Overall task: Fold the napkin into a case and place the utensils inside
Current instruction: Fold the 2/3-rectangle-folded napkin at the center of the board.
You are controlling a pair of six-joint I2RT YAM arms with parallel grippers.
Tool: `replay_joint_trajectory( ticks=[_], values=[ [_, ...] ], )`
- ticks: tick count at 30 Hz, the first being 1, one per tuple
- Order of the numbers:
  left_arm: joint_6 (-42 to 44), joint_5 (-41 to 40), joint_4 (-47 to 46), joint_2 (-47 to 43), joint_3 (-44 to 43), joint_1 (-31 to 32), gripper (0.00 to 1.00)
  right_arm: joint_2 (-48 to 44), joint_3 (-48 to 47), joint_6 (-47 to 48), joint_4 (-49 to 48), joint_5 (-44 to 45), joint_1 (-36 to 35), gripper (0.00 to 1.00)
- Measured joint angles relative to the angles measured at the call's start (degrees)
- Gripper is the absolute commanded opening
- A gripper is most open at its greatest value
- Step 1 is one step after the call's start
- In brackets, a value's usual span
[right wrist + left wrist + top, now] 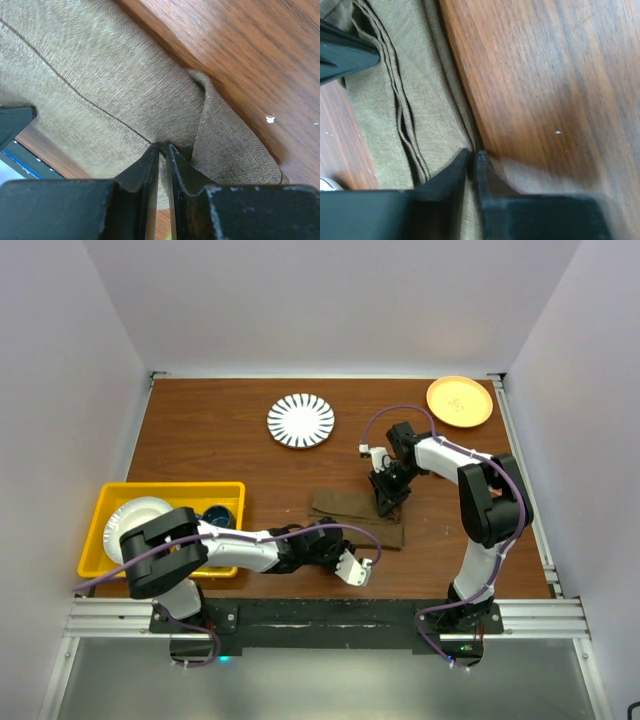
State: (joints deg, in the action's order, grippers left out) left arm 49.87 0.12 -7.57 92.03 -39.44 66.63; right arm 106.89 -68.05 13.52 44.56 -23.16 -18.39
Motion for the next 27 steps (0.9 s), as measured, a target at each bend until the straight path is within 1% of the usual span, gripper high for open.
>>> replay_joint_trajectory(
  ticks=[1,3,5,6,7,9,10,12,16,20,23,27],
  values=[
    [0.0,-0.1,0.0,0.2,0.0,0.0,0.38,0.0,0.0,0.1,0.0,0.1,0.0,0.16],
    [0.2,-0.5,-0.5,0.7,-0.2,0.0,0.40,0.0,0.0,0.1,0.0,0.2,0.0,0.16],
    [0.3,-0.7,-1.0,1.1,-0.5,0.0,0.39,0.0,0.0,0.3,0.0,0.2,0.0,0.16],
    [0.3,-0.8,-1.4,1.4,-0.7,0.0,0.37,0.0,0.0,0.3,0.0,0.2,0.0,0.16],
    [0.4,-0.9,-1.8,1.9,-0.9,0.0,0.29,0.0,0.0,0.5,0.0,0.2,0.0,0.16],
    [0.5,-0.9,-2.8,3.1,-1.5,-0.2,0.19,0.0,0.0,0.6,0.0,0.2,0.0,0.16],
    [0.6,-0.9,-3.3,3.7,-1.6,-0.2,0.08,0.0,0.0,0.7,0.0,0.2,0.0,0.16],
    [0.6,-0.9,-3.6,4.6,-2.2,-0.5,0.00,0.0,0.0,0.9,0.0,0.2,0.0,0.16],
    [0.7,-0.1,-2.7,4.4,-2.4,-1.0,0.00,0.0,0.0,1.4,0.0,0.5,-0.6,0.16],
    [-0.3,3.1,3.7,2.1,-3.8,-1.9,0.00,-0.1,0.0,2.2,0.1,0.7,-1.8,0.16],
    [-1.6,7.3,9.2,0.0,-6.2,-3.4,0.00,-0.1,0.0,3.0,0.3,0.6,-2.6,0.16],
    [-2.8,13.6,14.7,-0.4,-10.1,-7.1,0.00,-0.2,0.0,3.7,0.4,0.2,-2.6,0.16]
  ],
)
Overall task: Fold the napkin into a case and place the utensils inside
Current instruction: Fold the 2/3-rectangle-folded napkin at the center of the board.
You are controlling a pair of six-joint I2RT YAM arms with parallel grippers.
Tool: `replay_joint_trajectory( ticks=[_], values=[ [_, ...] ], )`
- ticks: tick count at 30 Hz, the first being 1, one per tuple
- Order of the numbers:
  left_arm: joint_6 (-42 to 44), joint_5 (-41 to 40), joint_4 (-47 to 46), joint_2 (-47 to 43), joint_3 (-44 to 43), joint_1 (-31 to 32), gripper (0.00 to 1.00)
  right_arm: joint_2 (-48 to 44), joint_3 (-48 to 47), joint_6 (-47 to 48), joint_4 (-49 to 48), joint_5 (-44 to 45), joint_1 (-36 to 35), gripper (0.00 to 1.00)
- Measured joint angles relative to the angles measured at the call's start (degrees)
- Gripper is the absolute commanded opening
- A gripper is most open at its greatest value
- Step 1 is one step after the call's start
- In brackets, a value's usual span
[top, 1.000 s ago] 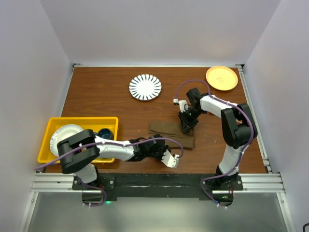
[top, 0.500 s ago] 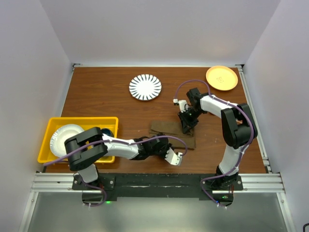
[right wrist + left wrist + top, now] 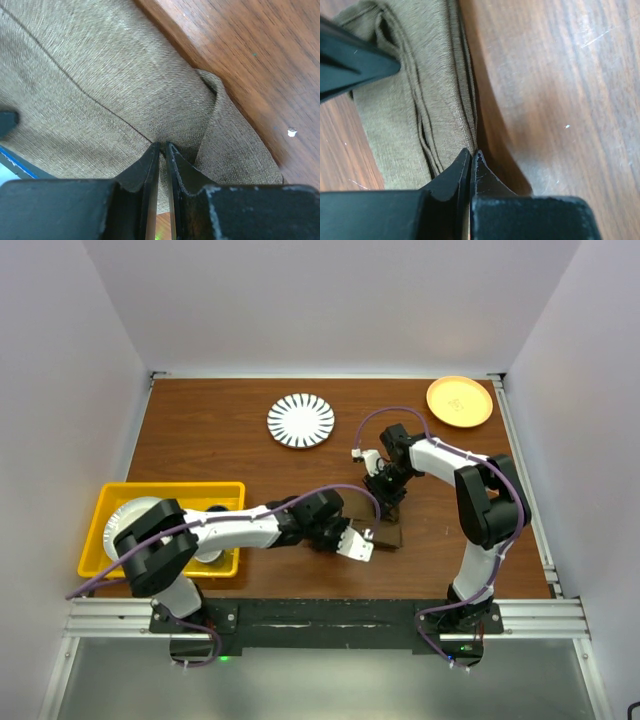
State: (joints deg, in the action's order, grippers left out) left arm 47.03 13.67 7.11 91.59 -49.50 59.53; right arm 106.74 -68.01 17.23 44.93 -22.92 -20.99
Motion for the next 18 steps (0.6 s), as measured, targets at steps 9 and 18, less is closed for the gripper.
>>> replay_joint_trajectory(
  ticks=[9,18],
  values=[
    [-1.6,13.0,8.0,4.0,-7.7,-9.0,0.00,0.0,0.0,1.0,0.1,-0.6,0.0,0.17],
    [-3.6,22.3,12.4,9.9,-16.5,-15.0,0.00,0.0,0.0,1.3,0.2,-0.8,0.0,0.18]
  ],
)
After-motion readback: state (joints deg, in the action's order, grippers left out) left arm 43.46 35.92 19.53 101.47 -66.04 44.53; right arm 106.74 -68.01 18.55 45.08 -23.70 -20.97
